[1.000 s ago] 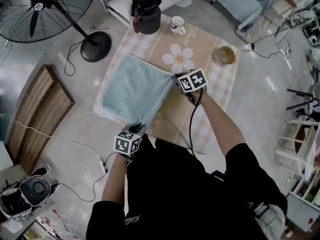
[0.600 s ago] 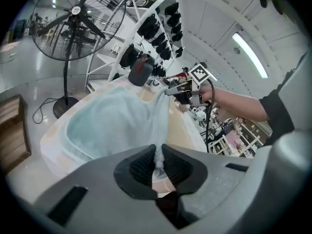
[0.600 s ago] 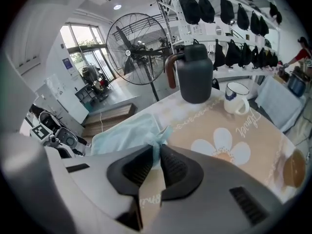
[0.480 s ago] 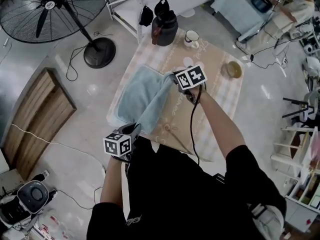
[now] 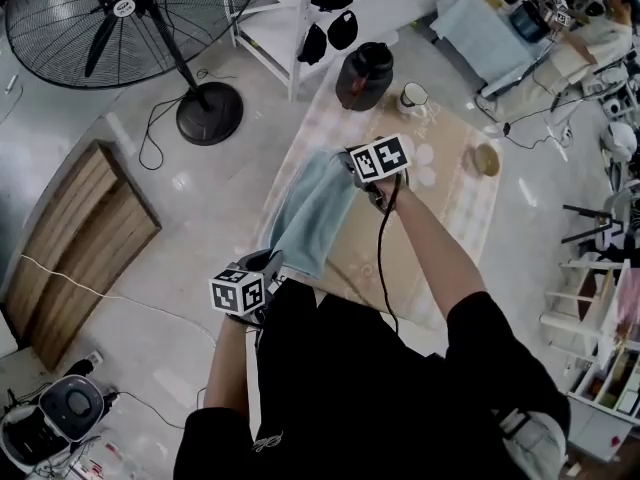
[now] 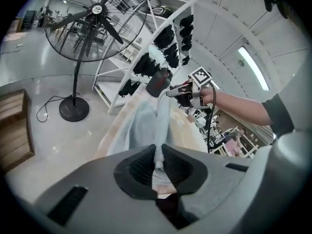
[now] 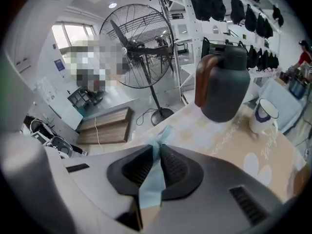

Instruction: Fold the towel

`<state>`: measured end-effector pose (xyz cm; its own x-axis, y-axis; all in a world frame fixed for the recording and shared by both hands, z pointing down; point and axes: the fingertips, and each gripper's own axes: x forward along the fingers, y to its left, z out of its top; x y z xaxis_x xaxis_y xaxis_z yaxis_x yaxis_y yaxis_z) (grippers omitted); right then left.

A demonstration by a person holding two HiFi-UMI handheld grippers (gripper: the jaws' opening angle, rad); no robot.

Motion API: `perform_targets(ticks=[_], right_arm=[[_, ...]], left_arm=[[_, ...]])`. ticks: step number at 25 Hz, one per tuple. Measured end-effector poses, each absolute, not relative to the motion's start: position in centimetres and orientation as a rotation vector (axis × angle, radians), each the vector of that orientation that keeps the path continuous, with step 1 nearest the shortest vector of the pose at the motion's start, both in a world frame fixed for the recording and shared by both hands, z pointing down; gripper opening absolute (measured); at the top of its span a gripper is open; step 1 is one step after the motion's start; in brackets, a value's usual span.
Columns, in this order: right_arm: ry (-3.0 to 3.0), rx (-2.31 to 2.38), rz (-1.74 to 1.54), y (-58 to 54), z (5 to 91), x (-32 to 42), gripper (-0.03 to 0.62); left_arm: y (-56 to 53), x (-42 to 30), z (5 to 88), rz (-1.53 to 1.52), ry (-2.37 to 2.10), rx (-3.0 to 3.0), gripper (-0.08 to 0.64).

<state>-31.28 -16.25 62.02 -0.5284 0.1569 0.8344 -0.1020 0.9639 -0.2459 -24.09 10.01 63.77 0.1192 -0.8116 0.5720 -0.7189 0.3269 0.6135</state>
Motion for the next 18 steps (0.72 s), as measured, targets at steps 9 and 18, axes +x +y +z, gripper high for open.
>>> perform_targets(ticks=[9, 18], right_arm=[[-2.153, 0.005, 0.350, -13.8, 64.8, -35.0, 0.158], [-2.393, -0.076, 0.216, -10.7, 59.5, -30.3, 0.261]], left_arm=[[11.6, -27.1, 66.8, -0.061, -1.590, 1.362, 0.111], [11.2, -27.7, 64.8, -0.056, -1.675, 1.387, 0.247]])
